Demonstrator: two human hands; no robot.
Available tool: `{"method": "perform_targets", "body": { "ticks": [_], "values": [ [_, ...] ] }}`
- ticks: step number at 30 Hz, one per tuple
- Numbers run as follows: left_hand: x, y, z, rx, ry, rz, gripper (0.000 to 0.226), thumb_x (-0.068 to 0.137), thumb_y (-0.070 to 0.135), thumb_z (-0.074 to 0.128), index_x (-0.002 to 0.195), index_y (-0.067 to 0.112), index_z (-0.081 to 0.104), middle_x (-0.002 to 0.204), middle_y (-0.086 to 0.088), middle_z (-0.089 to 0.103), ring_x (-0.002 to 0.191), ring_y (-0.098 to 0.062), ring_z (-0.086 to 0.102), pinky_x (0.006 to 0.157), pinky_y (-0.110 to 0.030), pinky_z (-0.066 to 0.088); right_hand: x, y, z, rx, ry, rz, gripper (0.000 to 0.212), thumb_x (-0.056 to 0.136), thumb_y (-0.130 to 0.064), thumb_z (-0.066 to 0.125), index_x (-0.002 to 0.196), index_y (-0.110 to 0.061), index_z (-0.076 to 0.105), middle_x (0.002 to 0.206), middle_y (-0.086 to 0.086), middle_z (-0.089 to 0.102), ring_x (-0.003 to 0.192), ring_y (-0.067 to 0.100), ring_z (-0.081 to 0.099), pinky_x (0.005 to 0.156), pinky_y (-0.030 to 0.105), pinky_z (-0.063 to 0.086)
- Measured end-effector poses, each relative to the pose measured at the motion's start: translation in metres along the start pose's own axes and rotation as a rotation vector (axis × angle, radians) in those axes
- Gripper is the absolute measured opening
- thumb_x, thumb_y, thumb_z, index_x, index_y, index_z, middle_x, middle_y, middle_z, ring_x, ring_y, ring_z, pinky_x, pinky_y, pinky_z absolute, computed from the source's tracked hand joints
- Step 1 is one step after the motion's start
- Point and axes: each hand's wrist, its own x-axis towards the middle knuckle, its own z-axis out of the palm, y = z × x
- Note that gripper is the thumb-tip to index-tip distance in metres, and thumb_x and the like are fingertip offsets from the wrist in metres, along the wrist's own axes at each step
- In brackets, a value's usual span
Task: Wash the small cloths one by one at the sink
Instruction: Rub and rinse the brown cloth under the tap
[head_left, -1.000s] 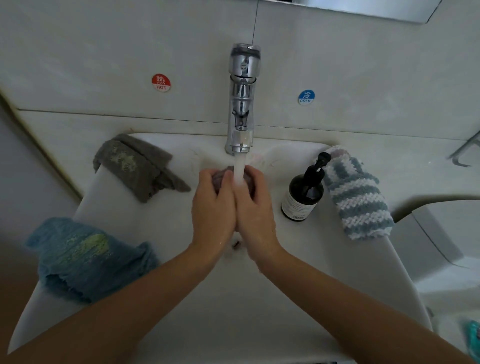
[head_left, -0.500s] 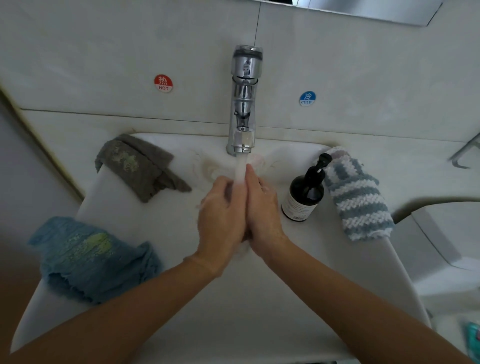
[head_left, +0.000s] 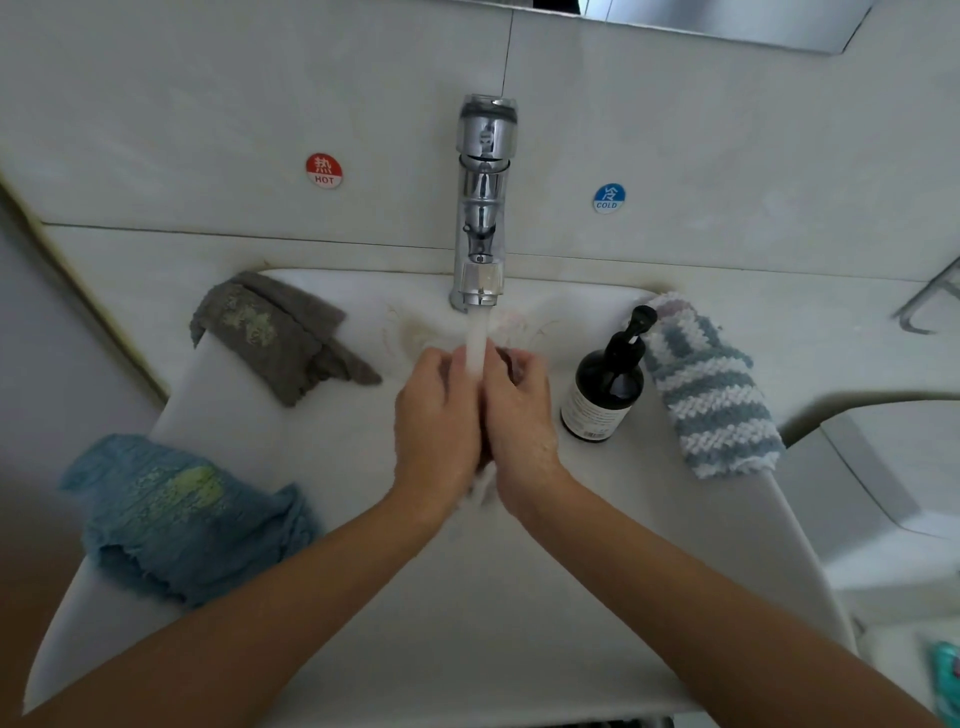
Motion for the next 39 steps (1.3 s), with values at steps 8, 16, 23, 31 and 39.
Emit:
{"method": "perform_targets", "body": {
  "ticks": [8, 16, 23, 31, 39],
  "values": [
    [0.010, 0.003, -0.005, -0.174, 0.011, -0.123, 0.028, 0.102, 0.028, 0.034, 0.092, 0.023, 0.060, 0.087, 0.001, 0.065, 0.081, -0.012, 0.064, 0.070, -0.029, 0.056, 0.000, -0.002, 0.000, -0.049, -0.015, 0.007, 0.034, 0.095, -0.045, 0.058, 0.118, -0.020, 0.056, 0.098, 0.002, 0.070, 0.069, 0.010, 0.069, 0.051, 0.024, 0.049],
    [0.004, 0.011, -0.008, -0.144, -0.071, -0.008, 0.011, 0.094, 0.025, 0.060, 0.104, 0.022, 0.056, 0.087, 0.003, 0.067, 0.065, -0.007, 0.065, 0.049, -0.022, 0.051, 0.001, -0.007, -0.004, -0.057, 0.010, -0.091, 0.041, 0.091, -0.048, 0.060, 0.096, -0.009, 0.068, 0.080, 0.015, 0.070, 0.064, 0.023, 0.065, 0.054, 0.035, 0.052],
    [-0.004, 0.021, -0.008, -0.243, -0.054, 0.010, 0.022, 0.088, 0.011, 0.068, 0.096, 0.025, 0.053, 0.090, 0.000, 0.063, 0.067, -0.009, 0.064, 0.048, -0.016, 0.047, -0.003, -0.013, -0.007, -0.055, -0.072, -0.110, 0.036, 0.097, -0.033, 0.055, 0.098, 0.001, 0.067, 0.065, 0.003, 0.062, 0.047, 0.004, 0.055, 0.044, 0.018, 0.041],
    [-0.001, 0.020, -0.011, -0.313, 0.013, -0.163, 0.006, 0.097, 0.021, 0.051, 0.094, 0.025, 0.054, 0.085, 0.009, 0.060, 0.065, 0.005, 0.062, 0.052, -0.013, 0.047, 0.001, -0.010, -0.007, -0.103, 0.073, -0.145, 0.032, 0.103, -0.023, 0.044, 0.089, -0.007, 0.068, 0.085, 0.020, 0.070, 0.071, 0.025, 0.064, 0.064, 0.040, 0.050],
    [0.008, 0.011, -0.007, -0.219, 0.011, -0.234, 0.013, 0.093, 0.029, 0.058, 0.104, 0.024, 0.062, 0.092, 0.005, 0.070, 0.085, -0.010, 0.069, 0.076, -0.032, 0.056, 0.004, -0.010, -0.007, -0.101, -0.032, 0.018, 0.026, 0.097, -0.040, 0.053, 0.104, -0.017, 0.062, 0.098, 0.004, 0.072, 0.093, 0.018, 0.070, 0.091, 0.046, 0.055]
  ]
}}
